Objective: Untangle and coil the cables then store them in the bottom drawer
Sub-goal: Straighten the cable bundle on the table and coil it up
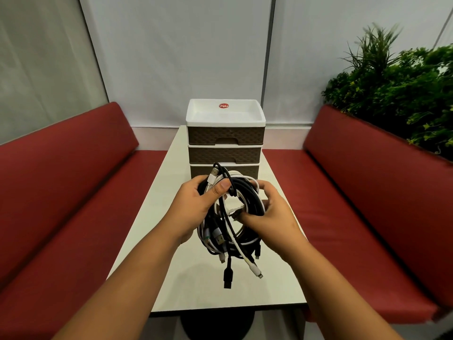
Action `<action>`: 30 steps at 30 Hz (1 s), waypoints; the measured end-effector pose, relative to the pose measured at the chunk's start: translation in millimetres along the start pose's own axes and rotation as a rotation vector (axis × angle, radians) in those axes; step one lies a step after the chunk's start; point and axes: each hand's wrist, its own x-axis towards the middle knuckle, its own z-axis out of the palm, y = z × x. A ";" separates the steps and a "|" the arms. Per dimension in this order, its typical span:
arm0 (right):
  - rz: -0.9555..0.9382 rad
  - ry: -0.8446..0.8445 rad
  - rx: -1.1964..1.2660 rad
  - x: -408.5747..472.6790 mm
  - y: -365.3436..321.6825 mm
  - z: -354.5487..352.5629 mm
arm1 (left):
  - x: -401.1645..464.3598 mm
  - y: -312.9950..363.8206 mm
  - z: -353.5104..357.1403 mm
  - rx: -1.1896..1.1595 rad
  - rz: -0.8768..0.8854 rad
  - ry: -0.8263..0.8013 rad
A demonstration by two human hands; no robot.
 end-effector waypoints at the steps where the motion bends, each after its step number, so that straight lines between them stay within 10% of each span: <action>1: -0.006 -0.072 -0.012 0.3 0.1 -4.9 | -0.5 0.5 -0.8 -0.006 -0.002 0.001; 17: -0.096 -0.579 0.180 32.6 -10.6 -65.6 | -9.6 19.4 -7.0 0.033 0.004 -0.247; 30: -0.189 -0.446 0.057 22.3 -9.9 -69.9 | -14.9 34.6 -1.3 -0.010 -0.001 -0.261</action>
